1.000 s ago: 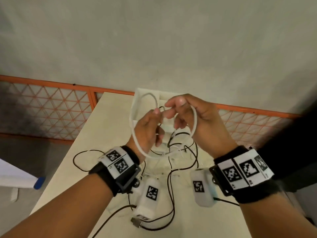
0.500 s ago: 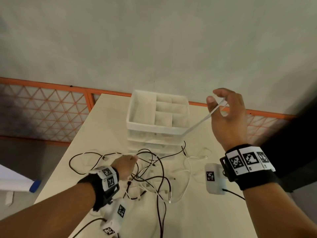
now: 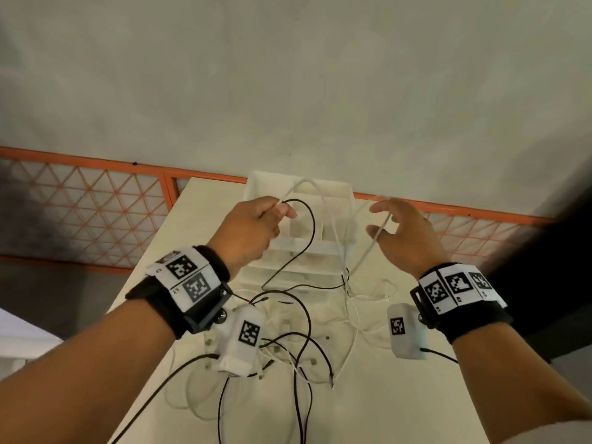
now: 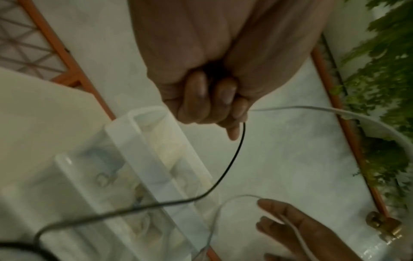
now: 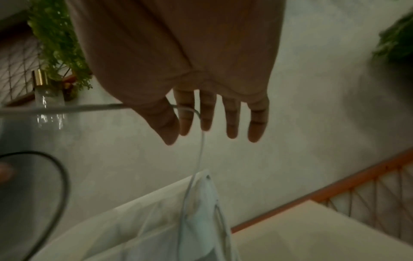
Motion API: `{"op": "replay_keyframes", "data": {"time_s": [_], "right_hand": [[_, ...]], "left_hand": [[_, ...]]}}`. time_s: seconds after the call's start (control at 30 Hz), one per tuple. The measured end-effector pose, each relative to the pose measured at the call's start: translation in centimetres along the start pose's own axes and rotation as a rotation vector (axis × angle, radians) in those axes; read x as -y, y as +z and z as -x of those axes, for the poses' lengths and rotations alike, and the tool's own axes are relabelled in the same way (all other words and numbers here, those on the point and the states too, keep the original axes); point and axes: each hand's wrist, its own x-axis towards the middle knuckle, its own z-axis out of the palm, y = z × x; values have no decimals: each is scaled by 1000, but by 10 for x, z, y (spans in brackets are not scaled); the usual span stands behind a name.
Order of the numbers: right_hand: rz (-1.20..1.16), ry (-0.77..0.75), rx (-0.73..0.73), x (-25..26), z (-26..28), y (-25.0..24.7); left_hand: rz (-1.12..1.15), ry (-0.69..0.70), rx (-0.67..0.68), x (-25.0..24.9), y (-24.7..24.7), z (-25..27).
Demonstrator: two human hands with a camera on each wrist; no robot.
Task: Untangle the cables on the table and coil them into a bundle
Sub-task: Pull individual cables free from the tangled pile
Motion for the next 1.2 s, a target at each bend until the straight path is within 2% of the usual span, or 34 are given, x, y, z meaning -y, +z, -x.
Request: {"op": "replay_keyframes", "data": {"time_s": [0.03,0.13,0.2,0.23,0.27,0.33,0.37,0.4,0.43,0.5,0.53,0.6,0.63,0.7,0.8,0.87,0.93,1.0,1.1,1.2], "right_hand": [[-41,-47,-62,-3,-2,-4],[-174,-196,-390,2,-8,-24],[-198,-163,-525,0,-11,-33],[-161,-120,-539,-6,-11,-35],[-76,-57,-484,-14,-9,-32],[124,131,-206,-32,-2,-22],[164,232,-74,-38,4,-16],[145,281,-18,-39,9,-12],[95,272,-19,-34,14,-10],[-87,124,-42,-6,23,-6],[-190,38,20,13,29,-4],[-251,-125,247,48,42,6],[-222,-169,328,61,49,17],[-176,-128,349,61,51,43],[24,124,388,11,47,76],[179,346,411,-27,46,83],[232,521,318,-49,46,75],[189,586,177,-48,36,55],[106,534,-91,-34,5,11],[-45,391,-292,-13,-25,-25]], "left_hand": [[-60,-2,-6,-1,-5,-2],[-147,-78,-19,-1,-13,-4],[-134,-162,-22,0,-15,-4],[-135,-186,-28,0,-17,-4],[-136,-193,-40,0,-19,-3],[-156,-166,-84,-2,-23,-1],[-180,-144,-111,-4,-25,0],[-218,-112,-132,-5,-27,1],[-284,-67,-135,-6,-28,1],[-439,49,-67,-10,-25,3],[-494,114,6,-15,-19,5],[-513,255,144,-27,-2,11],[-466,320,189,-34,6,14],[-254,391,220,-47,14,20],[115,419,98,-59,2,19],[271,379,1,-50,-12,12],[275,270,-46,-28,-21,8],[86,132,-82,2,-23,9],[-312,-60,-53,43,-21,17],[-504,-156,44,69,-15,22]]}}
